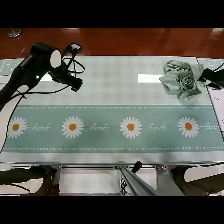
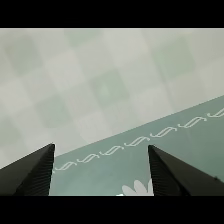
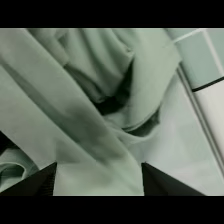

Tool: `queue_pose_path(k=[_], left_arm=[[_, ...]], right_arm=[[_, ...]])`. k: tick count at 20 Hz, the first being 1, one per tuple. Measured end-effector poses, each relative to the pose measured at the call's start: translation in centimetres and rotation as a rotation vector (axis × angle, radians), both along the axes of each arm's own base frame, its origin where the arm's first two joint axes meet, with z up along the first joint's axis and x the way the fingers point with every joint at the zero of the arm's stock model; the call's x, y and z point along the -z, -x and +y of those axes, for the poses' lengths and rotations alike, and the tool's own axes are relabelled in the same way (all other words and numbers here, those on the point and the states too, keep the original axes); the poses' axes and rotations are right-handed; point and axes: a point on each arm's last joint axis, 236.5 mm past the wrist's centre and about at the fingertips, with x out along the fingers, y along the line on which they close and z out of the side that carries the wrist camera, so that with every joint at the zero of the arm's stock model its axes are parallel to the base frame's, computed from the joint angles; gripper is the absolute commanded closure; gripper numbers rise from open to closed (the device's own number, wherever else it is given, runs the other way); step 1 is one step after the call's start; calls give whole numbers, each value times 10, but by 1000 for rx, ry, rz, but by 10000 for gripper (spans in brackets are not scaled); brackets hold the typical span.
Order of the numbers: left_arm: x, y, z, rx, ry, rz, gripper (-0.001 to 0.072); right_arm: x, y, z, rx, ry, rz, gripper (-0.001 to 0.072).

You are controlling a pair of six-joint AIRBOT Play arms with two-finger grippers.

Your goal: Fold the shirts.

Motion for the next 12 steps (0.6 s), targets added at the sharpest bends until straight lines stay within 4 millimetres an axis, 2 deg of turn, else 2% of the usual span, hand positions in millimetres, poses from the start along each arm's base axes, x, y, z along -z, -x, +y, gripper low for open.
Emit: queue_pose_path(k=[3, 4, 5, 6, 8, 9, 11, 12], left_arm=[[1, 3, -1, -37, 17, 10, -1], [1, 4, -3, -46, 27, 16, -1], [2, 5, -5, -54, 38, 21, -1], [2, 6, -7, -60, 50, 26, -1], [1, 10, -11, -70, 70, 40, -1], [-1, 12, -13, -73, 79, 47, 0], [-11, 16, -15, -79, 95, 52, -1], [-21, 17, -17, -81, 108, 43, -1]], right_arm=[[22, -10, 14, -2, -92, -7, 107], [29, -13, 20, -1, -119, -8, 181], [37, -16, 25, -6, -139, -5, 500], [42, -19, 31, -11, -153, -5, 682], [44, -25, 44, -29, -171, -11, 682], [39, -28, 50, -46, -170, -25, 682], [9, -37, 64, -101, -153, -88, 682], [-17, -41, 73, -131, -141, -139, 682]])
